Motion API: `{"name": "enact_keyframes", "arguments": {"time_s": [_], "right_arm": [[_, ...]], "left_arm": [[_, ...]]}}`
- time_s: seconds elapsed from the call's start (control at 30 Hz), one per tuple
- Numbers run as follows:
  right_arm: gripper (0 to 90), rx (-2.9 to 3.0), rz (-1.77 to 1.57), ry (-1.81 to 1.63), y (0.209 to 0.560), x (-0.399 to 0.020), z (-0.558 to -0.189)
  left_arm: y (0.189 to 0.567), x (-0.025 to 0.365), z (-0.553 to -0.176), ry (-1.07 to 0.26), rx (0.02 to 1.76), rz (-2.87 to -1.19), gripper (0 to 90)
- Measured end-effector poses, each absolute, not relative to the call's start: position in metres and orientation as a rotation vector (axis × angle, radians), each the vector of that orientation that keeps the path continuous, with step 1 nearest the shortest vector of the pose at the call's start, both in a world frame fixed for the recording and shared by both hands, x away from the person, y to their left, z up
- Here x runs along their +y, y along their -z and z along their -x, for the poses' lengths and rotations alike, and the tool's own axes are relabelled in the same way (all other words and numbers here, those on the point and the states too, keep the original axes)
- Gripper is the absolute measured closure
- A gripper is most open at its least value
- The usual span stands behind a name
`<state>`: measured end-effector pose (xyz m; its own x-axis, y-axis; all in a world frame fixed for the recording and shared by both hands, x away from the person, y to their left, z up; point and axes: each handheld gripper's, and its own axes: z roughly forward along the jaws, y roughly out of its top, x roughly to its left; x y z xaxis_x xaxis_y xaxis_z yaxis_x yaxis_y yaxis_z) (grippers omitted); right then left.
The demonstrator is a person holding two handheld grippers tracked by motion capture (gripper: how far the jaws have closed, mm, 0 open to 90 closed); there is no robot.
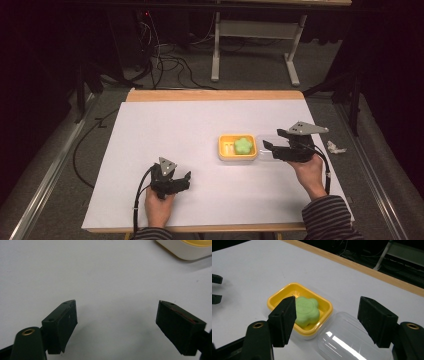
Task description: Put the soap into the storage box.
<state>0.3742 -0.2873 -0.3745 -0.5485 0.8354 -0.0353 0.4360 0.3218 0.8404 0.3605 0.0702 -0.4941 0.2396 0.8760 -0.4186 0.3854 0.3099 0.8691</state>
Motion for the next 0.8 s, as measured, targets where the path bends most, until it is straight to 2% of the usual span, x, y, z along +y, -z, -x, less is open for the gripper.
{"name": "enact_keyframes", "arguments": {"time_s": [0.8], "right_arm": [[29.4, 2.051, -1.19, -1.149, 0.386, -0.32, -0.35]], "left_arm": [[0.495, 0.069, -0.361, -0.52, 1.36, -1.29, 18.0]]}}
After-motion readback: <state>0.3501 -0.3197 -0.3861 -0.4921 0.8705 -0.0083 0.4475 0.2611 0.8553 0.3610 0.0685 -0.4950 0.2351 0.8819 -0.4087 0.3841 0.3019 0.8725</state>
